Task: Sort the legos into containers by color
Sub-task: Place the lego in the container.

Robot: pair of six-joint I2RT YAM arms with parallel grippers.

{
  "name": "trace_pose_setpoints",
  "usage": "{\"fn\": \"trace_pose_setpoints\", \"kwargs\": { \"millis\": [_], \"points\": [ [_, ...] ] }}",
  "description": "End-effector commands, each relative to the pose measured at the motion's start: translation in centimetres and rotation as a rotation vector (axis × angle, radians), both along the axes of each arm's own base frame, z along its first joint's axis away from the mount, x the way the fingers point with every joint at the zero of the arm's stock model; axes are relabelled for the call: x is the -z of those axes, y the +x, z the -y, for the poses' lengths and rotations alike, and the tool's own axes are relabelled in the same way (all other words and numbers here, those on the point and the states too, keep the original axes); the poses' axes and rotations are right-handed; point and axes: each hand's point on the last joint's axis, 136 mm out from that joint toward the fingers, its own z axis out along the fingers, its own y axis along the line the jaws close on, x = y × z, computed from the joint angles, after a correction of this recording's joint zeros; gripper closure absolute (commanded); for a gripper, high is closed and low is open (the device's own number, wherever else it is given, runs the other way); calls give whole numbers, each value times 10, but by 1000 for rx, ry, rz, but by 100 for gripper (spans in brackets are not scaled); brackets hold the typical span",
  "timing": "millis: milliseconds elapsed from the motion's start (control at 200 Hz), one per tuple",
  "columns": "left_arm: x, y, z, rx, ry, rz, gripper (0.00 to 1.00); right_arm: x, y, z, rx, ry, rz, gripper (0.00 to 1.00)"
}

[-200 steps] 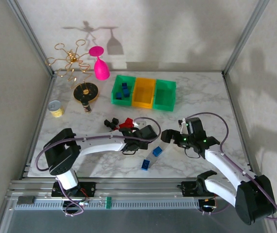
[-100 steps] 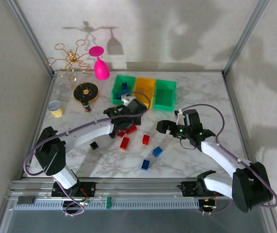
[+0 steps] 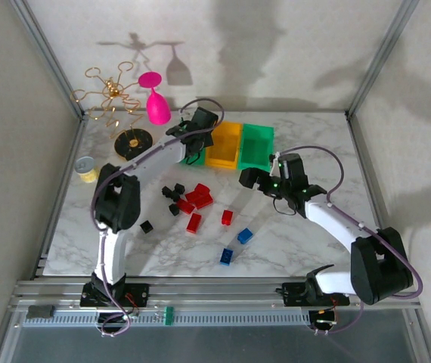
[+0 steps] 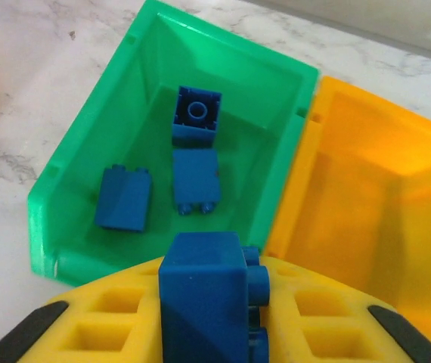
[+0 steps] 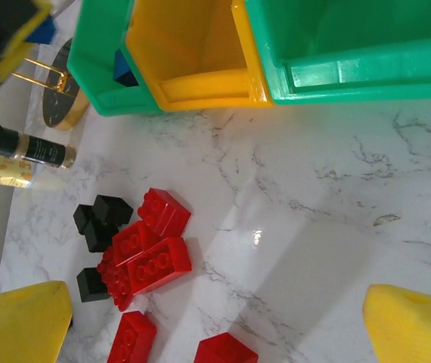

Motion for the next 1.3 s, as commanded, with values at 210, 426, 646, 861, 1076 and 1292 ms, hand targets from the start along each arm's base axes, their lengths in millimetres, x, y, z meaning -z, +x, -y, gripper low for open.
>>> {"fn": "trace_pose_setpoints", "kwargs": {
  "millis": [210,426,646,861,1076,1292],
  "points": [
    [28,44,-18,-38,30,-12,77,-10,10,8,38,-10,36,1],
    [9,40,-11,7,6,8,65,-13,14,12,41,-9,44,1],
    [-8,23,-13,11,-17,13,61,-22,15,17,46,4,57,1],
    [-32,-15,3,77,-59,30,59,-18,7,29,58,-12,44,1],
    [-36,-85,37,189,-108,4,59,-7,-12,40,63,-37,3,1],
    [-27,-161,69,297,-150,-34,58,2,-35,51,76,-70,-45,1]
  ]
}}
